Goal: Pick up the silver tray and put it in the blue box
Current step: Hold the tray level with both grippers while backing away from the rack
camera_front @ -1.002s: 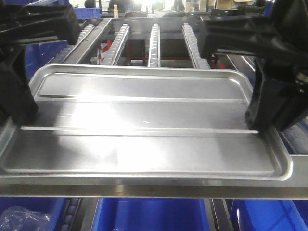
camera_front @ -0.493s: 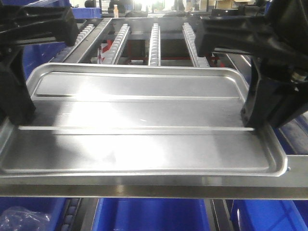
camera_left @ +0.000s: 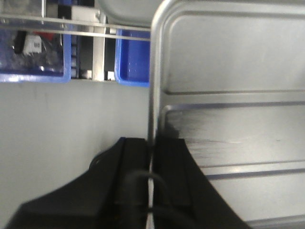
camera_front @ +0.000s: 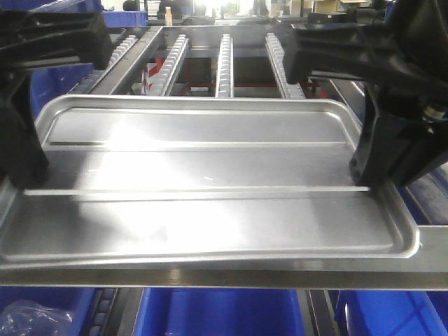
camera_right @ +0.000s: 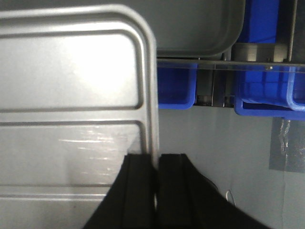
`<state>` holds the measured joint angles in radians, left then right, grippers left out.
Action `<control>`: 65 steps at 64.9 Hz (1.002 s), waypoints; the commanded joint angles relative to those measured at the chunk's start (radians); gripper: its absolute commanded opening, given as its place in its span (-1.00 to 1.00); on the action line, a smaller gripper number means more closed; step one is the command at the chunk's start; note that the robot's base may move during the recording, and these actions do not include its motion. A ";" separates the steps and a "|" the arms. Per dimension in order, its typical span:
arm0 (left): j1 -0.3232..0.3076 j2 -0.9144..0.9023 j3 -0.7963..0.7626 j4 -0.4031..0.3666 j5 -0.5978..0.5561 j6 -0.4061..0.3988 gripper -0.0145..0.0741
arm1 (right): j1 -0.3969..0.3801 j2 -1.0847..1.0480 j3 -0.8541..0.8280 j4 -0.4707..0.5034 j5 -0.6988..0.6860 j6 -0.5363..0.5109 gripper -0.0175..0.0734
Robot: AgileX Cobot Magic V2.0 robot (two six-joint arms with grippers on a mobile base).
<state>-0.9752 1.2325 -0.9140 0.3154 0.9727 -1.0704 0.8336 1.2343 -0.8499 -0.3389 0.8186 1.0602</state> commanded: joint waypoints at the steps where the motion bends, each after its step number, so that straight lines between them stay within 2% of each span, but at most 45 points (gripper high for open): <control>1: -0.006 -0.028 -0.022 0.013 0.044 -0.011 -0.71 | -0.005 -0.029 -0.023 -0.062 0.014 0.002 -0.49; 65: -0.006 -0.028 -0.022 0.013 0.044 -0.011 -0.71 | -0.005 -0.029 -0.023 -0.062 0.014 0.002 -0.49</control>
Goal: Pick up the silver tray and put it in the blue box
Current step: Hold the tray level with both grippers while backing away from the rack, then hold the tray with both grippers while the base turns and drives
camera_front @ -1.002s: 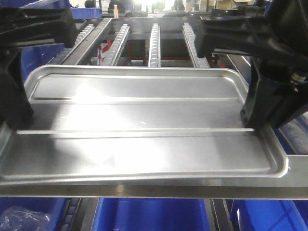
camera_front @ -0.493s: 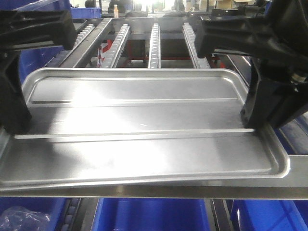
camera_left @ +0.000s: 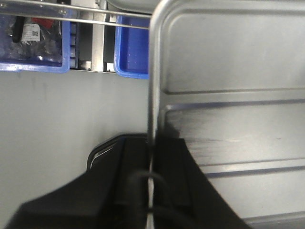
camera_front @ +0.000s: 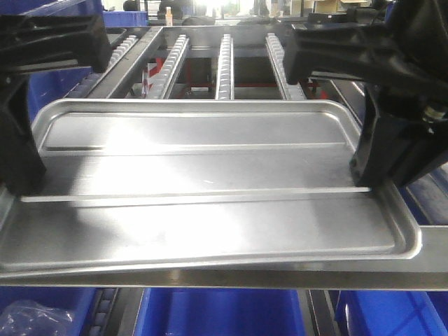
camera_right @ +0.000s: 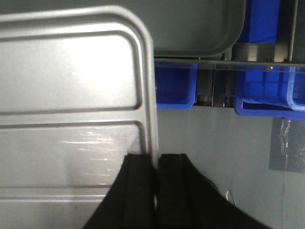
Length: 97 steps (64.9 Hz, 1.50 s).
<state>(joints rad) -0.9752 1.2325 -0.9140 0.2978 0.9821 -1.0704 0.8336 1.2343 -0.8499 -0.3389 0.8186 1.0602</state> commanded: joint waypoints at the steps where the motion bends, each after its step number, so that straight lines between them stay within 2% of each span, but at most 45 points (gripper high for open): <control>1: -0.006 -0.028 -0.022 0.031 0.035 -0.011 -0.71 | -0.005 -0.029 -0.023 -0.062 0.014 0.002 -0.49; 97: -0.006 -0.028 -0.022 0.031 0.035 -0.011 -0.71 | -0.005 -0.029 -0.023 -0.062 0.014 0.002 -0.49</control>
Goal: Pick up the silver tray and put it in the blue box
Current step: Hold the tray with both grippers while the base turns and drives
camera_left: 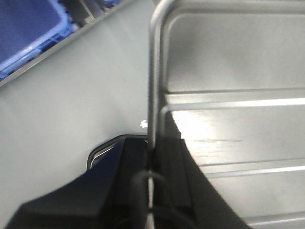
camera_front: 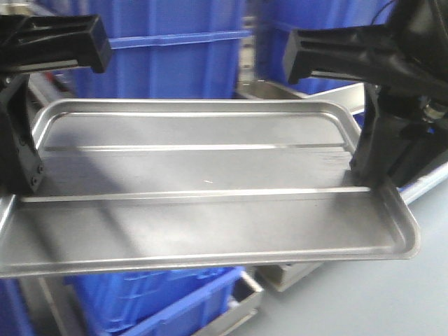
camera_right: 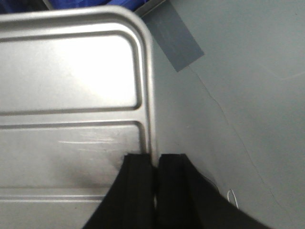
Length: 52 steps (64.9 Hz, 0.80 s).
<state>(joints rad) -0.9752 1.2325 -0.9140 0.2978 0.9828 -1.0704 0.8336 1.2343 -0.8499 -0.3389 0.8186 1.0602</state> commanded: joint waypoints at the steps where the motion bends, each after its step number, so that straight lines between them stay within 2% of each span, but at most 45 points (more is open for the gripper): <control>1: -0.006 -0.028 -0.022 0.031 0.034 -0.011 -0.71 | -0.005 -0.029 -0.023 -0.062 0.014 0.002 -0.49; 52: -0.006 -0.028 -0.022 0.031 0.036 -0.011 -0.71 | -0.005 -0.029 -0.023 -0.062 0.022 0.002 -0.49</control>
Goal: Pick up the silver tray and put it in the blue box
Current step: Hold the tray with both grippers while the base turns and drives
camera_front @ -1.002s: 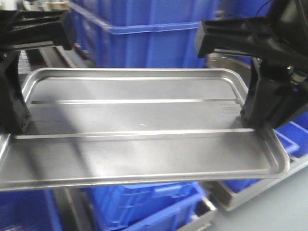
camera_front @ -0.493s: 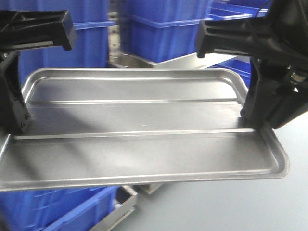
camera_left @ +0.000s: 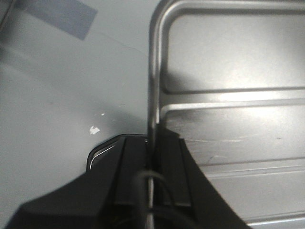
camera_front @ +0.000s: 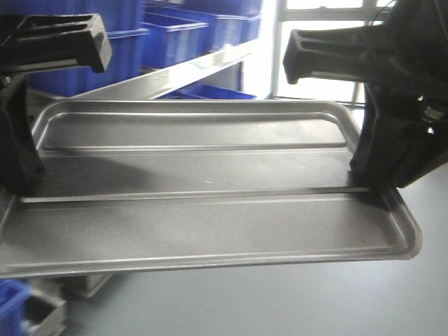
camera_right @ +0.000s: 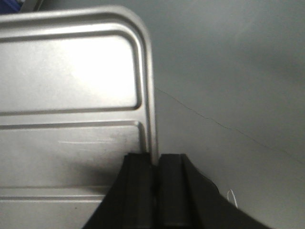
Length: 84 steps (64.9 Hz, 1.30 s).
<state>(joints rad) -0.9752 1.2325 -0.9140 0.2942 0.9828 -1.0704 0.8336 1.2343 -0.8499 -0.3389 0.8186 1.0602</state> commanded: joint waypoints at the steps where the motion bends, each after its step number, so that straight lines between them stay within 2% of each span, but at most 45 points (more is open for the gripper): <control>1: -0.006 -0.028 -0.022 0.034 0.036 -0.011 -0.71 | -0.005 -0.029 -0.023 -0.062 0.022 0.002 -0.49; 84: -0.006 -0.028 -0.022 0.034 0.036 -0.011 -0.71 | -0.005 -0.029 -0.023 -0.062 0.022 0.002 -0.49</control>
<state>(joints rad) -0.9752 1.2325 -0.9140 0.2942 0.9828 -1.0704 0.8336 1.2343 -0.8499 -0.3389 0.8204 1.0602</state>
